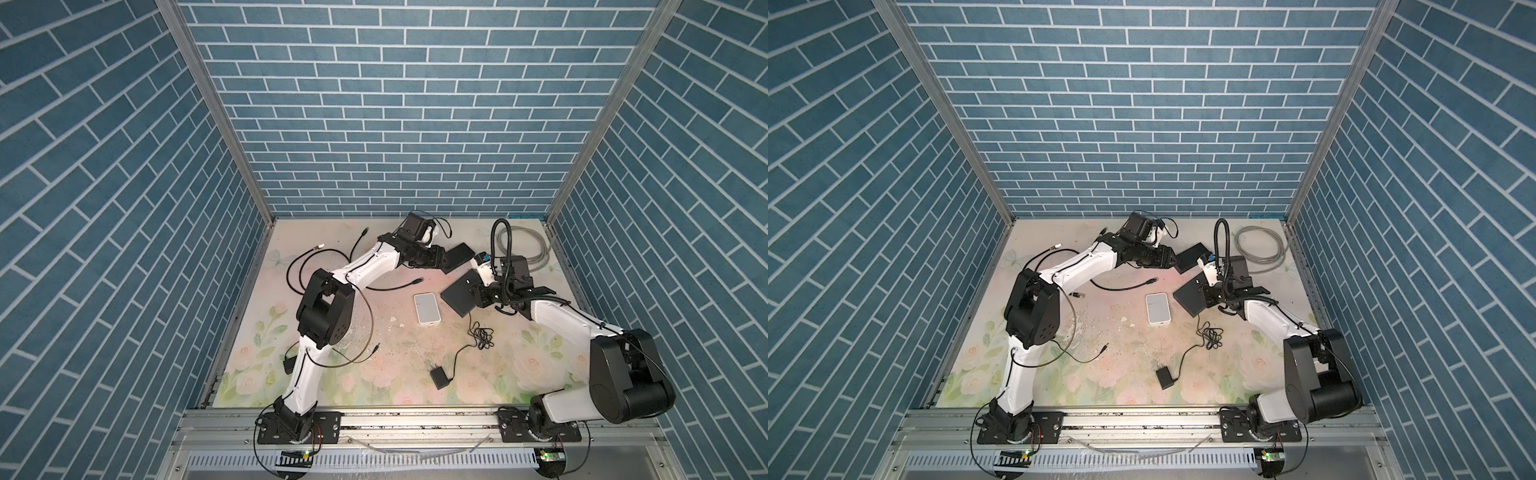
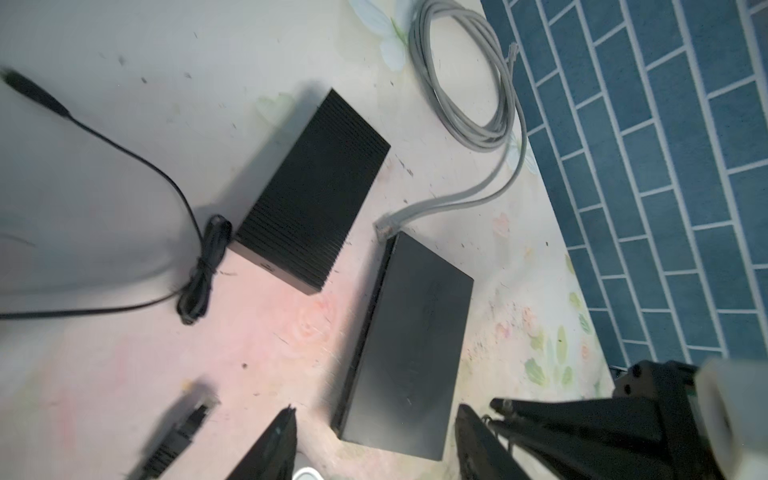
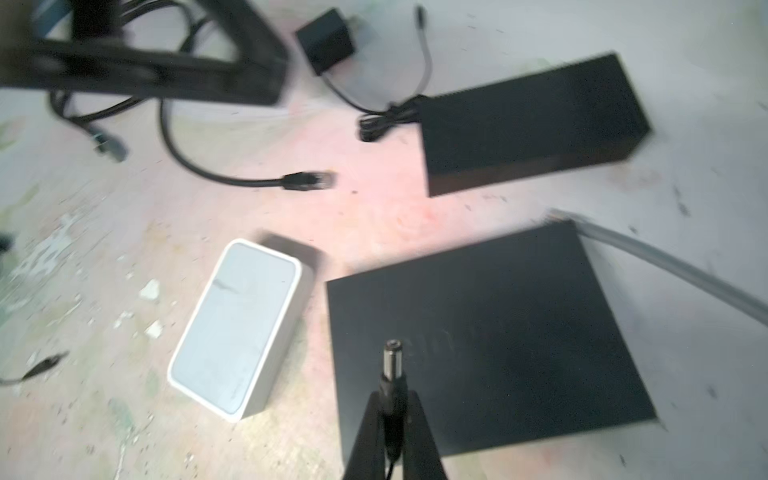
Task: Insert the plug into the switch port
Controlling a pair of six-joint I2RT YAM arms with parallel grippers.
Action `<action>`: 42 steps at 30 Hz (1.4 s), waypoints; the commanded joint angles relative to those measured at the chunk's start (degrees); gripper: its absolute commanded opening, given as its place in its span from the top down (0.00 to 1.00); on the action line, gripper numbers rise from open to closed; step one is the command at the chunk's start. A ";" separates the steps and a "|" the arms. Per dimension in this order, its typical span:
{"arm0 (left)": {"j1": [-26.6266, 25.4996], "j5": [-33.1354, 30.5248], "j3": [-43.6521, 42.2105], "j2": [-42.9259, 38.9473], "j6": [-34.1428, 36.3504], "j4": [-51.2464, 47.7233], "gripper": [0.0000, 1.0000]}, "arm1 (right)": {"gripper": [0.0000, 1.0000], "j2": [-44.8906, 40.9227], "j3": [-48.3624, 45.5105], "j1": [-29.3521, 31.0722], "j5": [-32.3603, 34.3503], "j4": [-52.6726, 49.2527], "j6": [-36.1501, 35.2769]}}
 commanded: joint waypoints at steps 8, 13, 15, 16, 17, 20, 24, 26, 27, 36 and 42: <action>-5.21 -5.11 8.19 7.93 14.27 -8.90 0.32 | 1.00 1.40 -3.01 -3.58 20.29 0.58 21.64; -6.54 -4.93 13.19 13.32 14.46 -10.50 0.30 | 1.00 4.71 -2.29 -5.17 20.45 0.71 22.16; -7.09 -5.04 14.59 14.82 14.79 -10.94 0.29 | 1.00 5.73 -2.22 -5.87 19.93 0.96 22.57; -7.41 -5.18 15.30 15.46 15.00 -11.25 0.28 | 1.00 6.45 -1.97 -6.39 19.39 0.65 22.81; -7.61 -5.29 15.86 16.06 15.07 -11.63 0.28 | 1.00 7.12 -1.86 -6.72 19.11 0.36 23.16; -8.02 -5.44 16.87 17.29 15.11 -12.18 0.27 | 1.00 8.85 -2.47 -6.84 17.27 2.61 24.22; -8.09 -6.68 16.99 18.14 16.46 -12.36 0.27 | 1.00 9.93 -4.61 -4.78 13.19 7.74 25.84; -8.07 -7.78 17.48 18.44 17.77 -12.95 0.26 | 1.00 10.13 -5.40 -2.92 13.32 9.41 26.00; -8.07 -8.04 17.77 18.61 18.57 -13.23 0.26 | 1.00 9.77 -6.38 -2.02 13.32 11.55 26.76; -6.57 -4.12 19.19 19.15 29.04 -16.70 0.23 | 1.00 9.14 -10.96 5.68 10.93 28.08 34.13; -2.67 0.80 19.04 18.85 30.10 -19.89 0.23 | 1.00 11.99 -8.21 11.84 9.35 30.45 36.17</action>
